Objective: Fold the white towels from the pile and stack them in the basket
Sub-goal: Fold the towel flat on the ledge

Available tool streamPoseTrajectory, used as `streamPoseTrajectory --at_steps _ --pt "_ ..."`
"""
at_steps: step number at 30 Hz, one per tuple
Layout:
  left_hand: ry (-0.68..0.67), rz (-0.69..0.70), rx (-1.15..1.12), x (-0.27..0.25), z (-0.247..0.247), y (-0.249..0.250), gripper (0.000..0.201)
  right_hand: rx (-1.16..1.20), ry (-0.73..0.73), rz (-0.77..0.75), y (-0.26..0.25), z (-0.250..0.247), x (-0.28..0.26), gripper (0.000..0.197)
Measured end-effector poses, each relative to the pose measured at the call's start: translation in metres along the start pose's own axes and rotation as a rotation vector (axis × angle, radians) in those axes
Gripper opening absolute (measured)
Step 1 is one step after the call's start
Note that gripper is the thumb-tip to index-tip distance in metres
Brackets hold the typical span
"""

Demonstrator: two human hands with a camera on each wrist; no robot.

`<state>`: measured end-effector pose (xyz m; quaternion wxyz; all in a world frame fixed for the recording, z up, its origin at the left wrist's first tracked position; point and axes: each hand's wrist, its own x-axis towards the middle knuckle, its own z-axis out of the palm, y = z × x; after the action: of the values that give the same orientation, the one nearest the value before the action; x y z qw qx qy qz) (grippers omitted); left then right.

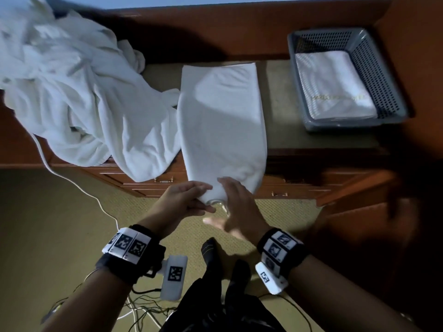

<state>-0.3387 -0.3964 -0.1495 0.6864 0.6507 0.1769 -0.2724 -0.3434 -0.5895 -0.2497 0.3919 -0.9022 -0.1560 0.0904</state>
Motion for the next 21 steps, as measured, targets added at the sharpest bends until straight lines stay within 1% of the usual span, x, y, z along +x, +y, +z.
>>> streamPoseTrajectory --at_steps 1,2,3,4,5,8,10,11,13,15,16,18,20,21 --pt "-0.02 0.007 -0.035 -0.003 0.003 0.007 0.023 -0.009 0.143 -0.038 -0.009 0.004 0.006 0.087" --pt "-0.037 0.015 -0.068 -0.006 0.005 0.014 0.025 -0.017 0.269 -0.065 -0.012 0.007 0.012 0.067" --pt "-0.048 0.027 -0.091 -0.01 0.005 0.021 0.025 -0.037 0.355 -0.08 -0.012 0.005 0.017 0.048" --pt "-0.049 0.04 -0.109 -0.013 0.003 0.027 0.026 -0.065 0.398 -0.075 -0.008 0.003 0.021 0.034" --pt "-0.043 0.051 -0.127 -0.016 -0.001 0.034 0.026 -0.077 0.405 -0.048 0.0 -0.001 0.021 0.03" --pt "-0.014 0.069 -0.194 -0.018 -0.017 0.049 0.028 -0.133 0.336 0.013 0.033 -0.023 0.014 0.056" --pt "0.01 0.099 -0.137 -0.016 -0.03 0.052 0.031 -0.236 0.308 0.042 0.05 -0.044 0.011 0.059" --pt "0.026 0.117 -0.092 -0.015 -0.034 0.054 0.032 -0.286 0.303 0.07 0.056 -0.055 0.012 0.056" --pt "0.064 0.171 -0.015 -0.009 -0.043 0.058 0.032 -0.337 0.323 0.108 0.064 -0.081 0.019 0.042" --pt "0.134 0.264 0.08 -0.002 -0.05 0.069 0.034 -0.34 0.388 0.121 0.068 -0.108 0.027 0.029" --pt "0.186 0.318 0.161 0.001 -0.053 0.077 0.033 -0.321 0.408 0.096 0.066 -0.123 0.03 0.028" --pt "0.281 0.429 0.321 0.003 -0.057 0.1 0.024 -0.277 0.423 0.035 0.052 -0.154 0.038 0.024" --pt "0.352 0.539 0.422 0.002 -0.061 0.126 0.016 -0.208 0.439 0.002 0.027 -0.188 0.047 0.009" --pt "0.386 0.589 0.448 -0.001 -0.063 0.141 0.012 -0.178 0.465 -0.023 0.013 -0.204 0.053 0.01"
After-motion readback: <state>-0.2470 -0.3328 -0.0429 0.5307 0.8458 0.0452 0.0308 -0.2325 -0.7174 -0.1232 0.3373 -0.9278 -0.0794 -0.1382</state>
